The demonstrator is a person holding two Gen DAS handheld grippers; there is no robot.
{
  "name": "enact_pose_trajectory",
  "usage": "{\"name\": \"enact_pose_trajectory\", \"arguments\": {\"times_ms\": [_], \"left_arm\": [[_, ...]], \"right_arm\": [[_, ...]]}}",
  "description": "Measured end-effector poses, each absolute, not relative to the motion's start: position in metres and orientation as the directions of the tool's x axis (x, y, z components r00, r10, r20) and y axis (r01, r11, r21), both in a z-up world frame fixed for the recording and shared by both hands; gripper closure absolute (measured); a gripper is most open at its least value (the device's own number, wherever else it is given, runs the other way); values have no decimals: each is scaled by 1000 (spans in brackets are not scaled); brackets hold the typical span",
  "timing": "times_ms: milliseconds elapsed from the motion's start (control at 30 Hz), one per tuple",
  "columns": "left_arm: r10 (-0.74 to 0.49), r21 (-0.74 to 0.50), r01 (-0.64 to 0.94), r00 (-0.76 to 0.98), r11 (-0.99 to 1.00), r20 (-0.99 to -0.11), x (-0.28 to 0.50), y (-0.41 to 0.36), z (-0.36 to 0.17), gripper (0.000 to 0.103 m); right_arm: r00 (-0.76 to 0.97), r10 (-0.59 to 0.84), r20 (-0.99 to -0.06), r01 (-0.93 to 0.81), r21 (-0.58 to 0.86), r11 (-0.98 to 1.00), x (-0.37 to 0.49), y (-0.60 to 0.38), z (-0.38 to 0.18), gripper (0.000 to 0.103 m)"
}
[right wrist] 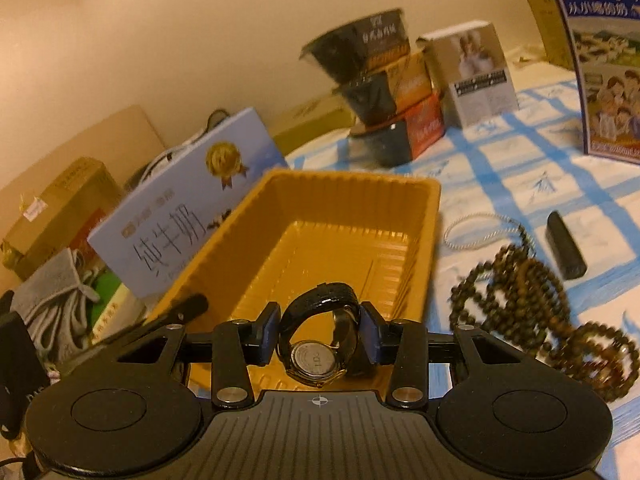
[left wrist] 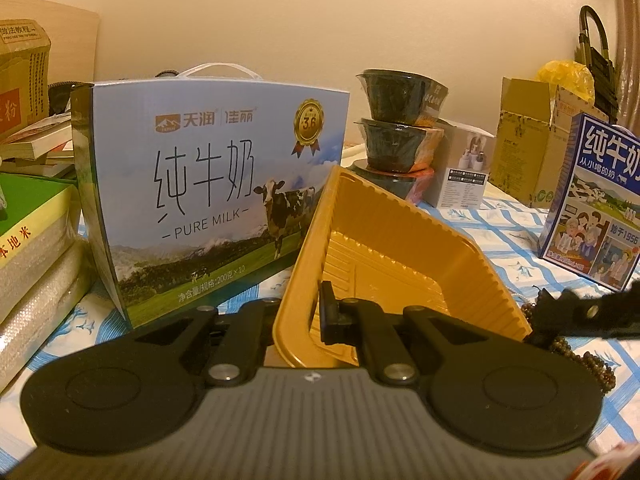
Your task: Organize jewelry
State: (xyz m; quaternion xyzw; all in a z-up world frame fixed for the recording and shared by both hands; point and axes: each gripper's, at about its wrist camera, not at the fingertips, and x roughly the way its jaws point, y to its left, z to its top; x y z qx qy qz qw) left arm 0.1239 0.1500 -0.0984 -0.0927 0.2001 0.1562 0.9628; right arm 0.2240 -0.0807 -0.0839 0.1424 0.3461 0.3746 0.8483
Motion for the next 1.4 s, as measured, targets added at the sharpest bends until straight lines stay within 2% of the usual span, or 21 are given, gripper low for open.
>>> {"name": "enact_pose_trajectory", "arguments": {"times_ms": [333,433,667,800,933,967,1033,1100,1267,1400], "left_arm": [[264,-120,-340,870,933,-416,122,151,-99,96],[265,-121,-342,870,932,-416,122,151,-99,96],[270,-122,-348,867,929,-419,121,152,-101,95],[269,-121,-347,867,930,-420,121,153,-101,95],[272,-122,-350,866,929,-420,121,153,-102,95],[272,-122,-351,866,928,-419,121,153,-102,95],[274,-122,-352,866,928,-419,120,152,-102,95],[275,-119,-352,865,928,-419,121,152,-102,95],[277,-115,-354,864,928,-420,121,151,-101,95],[281,-111,-357,862,928,-422,122,151,-101,95]], "right_arm": [[451,712,-539,-533,477,699,218,-58,-100,59],[440,713,-546,-525,487,698,219,-57,-101,50],[437,757,-486,-545,527,653,210,-77,-88,46],[508,719,-475,-542,472,695,202,-107,-79,46],[592,607,-530,-488,364,793,202,-143,-84,46],[611,571,-549,-457,344,820,205,-153,-88,47],[627,517,-583,-400,328,856,211,-171,-96,55],[636,470,-612,-350,314,882,219,-186,-104,67],[647,408,-644,-300,277,913,237,-203,-119,79],[640,389,-663,-264,286,921,246,-204,-128,84]]}}
